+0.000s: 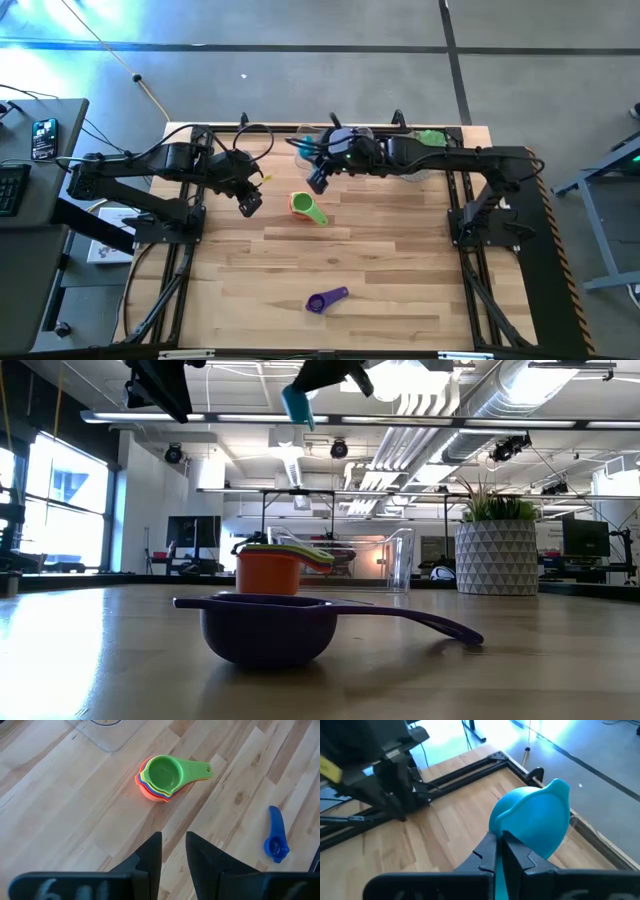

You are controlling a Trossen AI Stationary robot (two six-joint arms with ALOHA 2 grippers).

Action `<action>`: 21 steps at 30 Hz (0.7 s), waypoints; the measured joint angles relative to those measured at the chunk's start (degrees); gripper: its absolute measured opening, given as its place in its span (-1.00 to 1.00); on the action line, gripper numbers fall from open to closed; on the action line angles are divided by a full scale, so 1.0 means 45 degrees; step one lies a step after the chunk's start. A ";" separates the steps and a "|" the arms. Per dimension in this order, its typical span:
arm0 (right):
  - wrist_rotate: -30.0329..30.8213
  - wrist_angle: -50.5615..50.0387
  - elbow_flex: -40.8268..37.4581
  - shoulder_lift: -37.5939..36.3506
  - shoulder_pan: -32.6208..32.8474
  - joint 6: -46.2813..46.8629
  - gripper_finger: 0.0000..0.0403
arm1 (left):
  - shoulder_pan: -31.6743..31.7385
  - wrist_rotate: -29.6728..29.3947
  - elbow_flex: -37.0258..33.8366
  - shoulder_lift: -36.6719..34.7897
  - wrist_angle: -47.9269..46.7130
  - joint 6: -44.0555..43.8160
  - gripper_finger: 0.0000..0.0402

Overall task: Nest measuring cups in basket
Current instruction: Stack the blue measuring cup on the top of the green measuring cup

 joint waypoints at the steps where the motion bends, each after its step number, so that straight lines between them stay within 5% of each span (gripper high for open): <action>1: -0.0006 -0.0060 0.0070 0.0103 -0.0005 0.0001 -1.00 | 0.0000 -0.0005 0.0000 0.0001 0.0007 0.0000 -0.61; 21: -0.3677 -0.1114 0.0370 0.2911 0.0010 0.0650 -1.00 | -0.0005 -0.0015 0.0000 0.0005 -0.0003 0.0209 -0.61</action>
